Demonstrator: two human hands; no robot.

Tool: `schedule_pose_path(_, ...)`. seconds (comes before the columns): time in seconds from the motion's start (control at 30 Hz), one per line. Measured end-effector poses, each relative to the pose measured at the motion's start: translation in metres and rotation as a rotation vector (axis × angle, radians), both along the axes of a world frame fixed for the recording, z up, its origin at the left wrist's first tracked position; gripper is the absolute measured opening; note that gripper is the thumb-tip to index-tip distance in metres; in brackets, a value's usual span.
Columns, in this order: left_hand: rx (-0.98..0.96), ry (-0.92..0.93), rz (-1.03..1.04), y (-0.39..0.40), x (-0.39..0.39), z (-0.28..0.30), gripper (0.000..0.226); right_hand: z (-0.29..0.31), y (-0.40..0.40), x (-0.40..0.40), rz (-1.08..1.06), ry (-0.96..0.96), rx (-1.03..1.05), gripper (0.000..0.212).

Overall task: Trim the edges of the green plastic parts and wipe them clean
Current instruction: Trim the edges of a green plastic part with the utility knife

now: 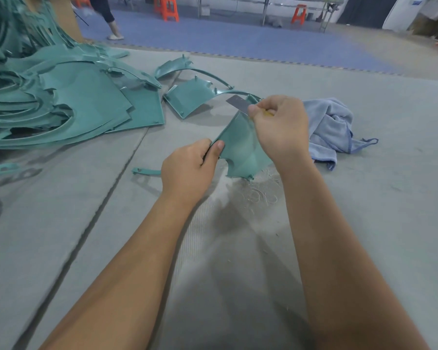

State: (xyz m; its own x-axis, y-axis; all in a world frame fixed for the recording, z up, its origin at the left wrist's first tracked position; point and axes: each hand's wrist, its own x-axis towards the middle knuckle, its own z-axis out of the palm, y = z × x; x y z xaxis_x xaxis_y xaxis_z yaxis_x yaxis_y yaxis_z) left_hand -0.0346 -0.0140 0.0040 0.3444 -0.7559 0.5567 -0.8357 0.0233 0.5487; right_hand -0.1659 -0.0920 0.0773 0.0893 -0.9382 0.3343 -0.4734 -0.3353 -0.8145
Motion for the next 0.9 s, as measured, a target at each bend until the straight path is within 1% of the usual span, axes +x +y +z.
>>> schedule_pose_path(0.1,0.004,-0.004,-0.007,0.001,-0.001,0.0,0.05,0.0,0.002,-0.003,0.002,0.045,-0.022,0.023)
schedule_pose_path(0.17,0.004,-0.006,-0.015,0.002,-0.001,0.001,0.05,0.0,0.002,-0.006,0.007,0.036,-0.028,0.024)
schedule_pose_path(0.5,-0.019,-0.01,-0.041,0.004,0.0,0.0,0.05,0.003,0.007,-0.008,0.034,0.038,-0.043,0.023)
schedule_pose_path(0.7,-0.041,-0.014,-0.053,0.005,0.0,-0.002,0.045,0.003,0.011,-0.01,0.058,0.029,-0.018,0.023)
schedule_pose_path(0.9,-0.055,-0.012,-0.067,0.006,0.001,-0.004,0.047,0.006,0.014,-0.013,0.083,0.015,0.001,0.023)
